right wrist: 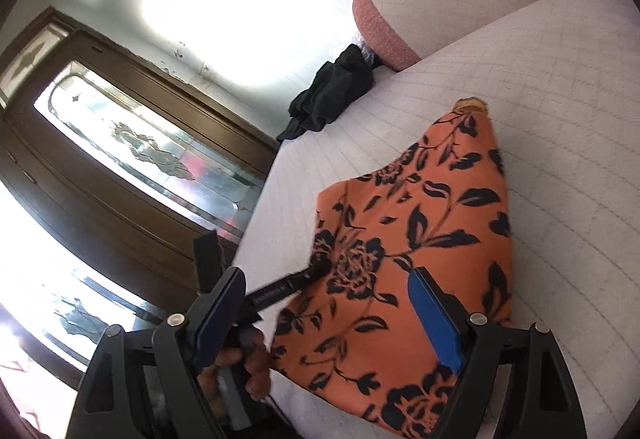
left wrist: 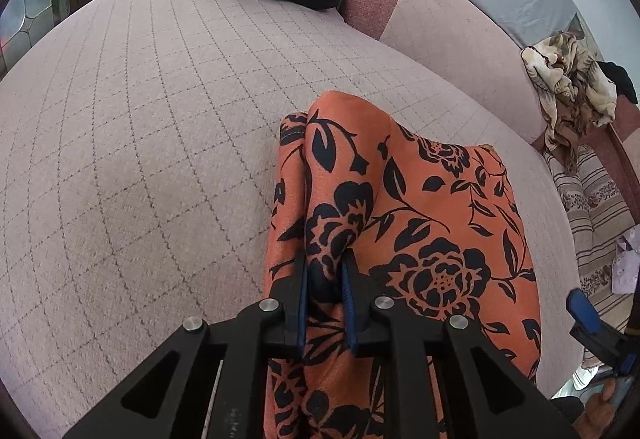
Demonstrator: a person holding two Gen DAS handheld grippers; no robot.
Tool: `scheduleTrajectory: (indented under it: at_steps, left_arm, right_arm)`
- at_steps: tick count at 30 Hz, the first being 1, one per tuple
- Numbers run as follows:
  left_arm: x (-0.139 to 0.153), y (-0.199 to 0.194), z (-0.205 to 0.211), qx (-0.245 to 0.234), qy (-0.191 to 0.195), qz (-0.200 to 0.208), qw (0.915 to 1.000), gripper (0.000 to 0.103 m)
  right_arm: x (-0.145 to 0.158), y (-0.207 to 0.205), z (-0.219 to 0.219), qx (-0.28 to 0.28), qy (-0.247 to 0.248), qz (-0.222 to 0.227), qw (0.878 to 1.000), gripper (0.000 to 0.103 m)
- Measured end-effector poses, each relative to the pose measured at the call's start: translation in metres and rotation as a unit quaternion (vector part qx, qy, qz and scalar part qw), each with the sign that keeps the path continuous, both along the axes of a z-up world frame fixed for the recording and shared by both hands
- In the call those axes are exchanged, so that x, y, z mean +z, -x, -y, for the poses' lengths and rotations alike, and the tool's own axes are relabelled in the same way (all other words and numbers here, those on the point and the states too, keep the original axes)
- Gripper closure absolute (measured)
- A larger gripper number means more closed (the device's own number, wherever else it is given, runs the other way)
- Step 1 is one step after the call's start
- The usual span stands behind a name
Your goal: Fold small clothes
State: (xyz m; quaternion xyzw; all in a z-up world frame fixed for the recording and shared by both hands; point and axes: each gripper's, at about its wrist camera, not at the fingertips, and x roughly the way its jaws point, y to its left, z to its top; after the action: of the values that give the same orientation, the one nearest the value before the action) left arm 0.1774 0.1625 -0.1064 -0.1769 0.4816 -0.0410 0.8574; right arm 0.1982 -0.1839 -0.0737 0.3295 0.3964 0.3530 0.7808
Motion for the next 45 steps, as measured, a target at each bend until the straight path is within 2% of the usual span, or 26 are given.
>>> scheduleTrajectory:
  at_steps: [3,5,6,10,13,15,16,18,19,20,22,24,27,30,32,35,37,39,40,41,42,45]
  left_arm:
    - [-0.001,0.0,0.001,-0.001,-0.003,0.004,1.0,0.085]
    - [-0.001,-0.002,0.003,-0.004,-0.004,0.005,1.0,0.085]
    - [0.0,-0.002,0.003,-0.003,-0.003,0.005,1.0,0.085]
    - [0.018,0.008,0.003,0.011,-0.007,0.009,0.9999,0.082]
    - [0.051,0.039,0.003,0.01,-0.007,0.053,0.9985,0.082]
    - [0.061,0.058,0.01,-0.002,-0.014,0.073,0.9973,0.082]
    - [0.057,0.063,0.015,-0.01,-0.025,0.067,0.9974,0.082]
    - [0.031,0.06,0.015,-0.004,-0.049,0.021,0.9986,0.082]
    - [0.016,0.058,0.012,0.005,-0.059,0.0,0.9982,0.075]
    - [0.009,0.058,0.005,0.012,-0.045,0.007,0.9989,0.068]
    - [0.012,0.058,-0.003,0.027,-0.043,0.004,0.9987,0.057]
    - [0.013,0.058,-0.003,0.023,-0.052,0.005,0.9984,0.057]
    - [0.014,0.062,-0.003,0.022,-0.063,0.012,0.9977,0.056]
    - [0.019,0.061,0.001,0.022,-0.073,0.01,0.997,0.056]
    - [0.022,0.059,0.006,0.026,-0.074,0.008,0.9969,0.057]
    - [0.048,0.076,0.012,0.028,-0.077,0.044,0.9957,0.057]
    - [0.057,0.088,0.021,0.02,-0.106,0.065,0.9921,0.057]
    - [0.038,0.086,0.027,0.011,-0.147,0.031,0.9886,0.057]
    - [0.021,0.082,0.025,0.008,-0.147,0.0,0.9891,0.056]
    - [0.013,0.083,0.019,0.016,-0.13,0.003,0.9913,0.054]
    - [0.015,0.086,0.017,0.024,-0.131,0.012,0.9911,0.05]
    - [0.019,0.085,0.021,0.015,-0.152,0.016,0.9881,0.049]
  right_arm:
    - [-0.029,-0.032,-0.007,-0.004,-0.04,-0.063,0.997,0.015]
    - [-0.065,-0.047,-0.011,-0.02,-0.036,-0.137,0.99,0.016]
    - [-0.072,-0.047,-0.01,-0.03,-0.049,-0.14,0.989,0.016]
    - [-0.064,-0.043,-0.018,-0.024,-0.022,-0.125,0.992,0.016]
    - [-0.067,-0.044,-0.015,-0.03,-0.034,-0.129,0.991,0.016]
    - [-0.068,-0.043,-0.013,-0.032,-0.036,-0.125,0.991,0.016]
    - [-0.068,-0.041,-0.014,-0.033,-0.032,-0.12,0.992,0.016]
    - [-0.065,-0.039,-0.018,-0.037,-0.022,-0.113,0.993,0.016]
    - [-0.065,-0.038,-0.019,-0.04,-0.018,-0.112,0.993,0.016]
    - [-0.063,-0.037,-0.021,-0.039,-0.015,-0.113,0.993,0.016]
    - [-0.055,-0.034,-0.02,-0.041,-0.007,-0.12,0.992,0.016]
    - [-0.042,-0.024,-0.017,-0.041,-0.013,-0.115,0.992,0.016]
    - [-0.03,0.002,-0.014,-0.027,-0.047,-0.103,0.993,0.015]
    - [-0.047,0.024,-0.022,0.002,-0.051,-0.128,0.99,0.015]
    - [-0.061,0.032,-0.025,0.003,-0.034,-0.135,0.99,0.015]
    - [-0.057,0.036,-0.024,-0.005,-0.036,-0.126,0.991,0.015]
    - [-0.059,0.037,-0.025,-0.004,-0.037,-0.125,0.991,0.014]
    - [-0.062,0.039,-0.024,-0.005,-0.04,-0.123,0.992,0.014]
    - [-0.063,0.041,-0.022,-0.006,-0.042,-0.122,0.992,0.014]
    - [-0.062,0.042,-0.023,-0.006,-0.041,-0.124,0.991,0.014]
    - [-0.06,0.043,-0.023,-0.003,-0.041,-0.128,0.991,0.014]
    - [-0.049,0.051,-0.02,0.009,-0.051,-0.113,0.992,0.014]
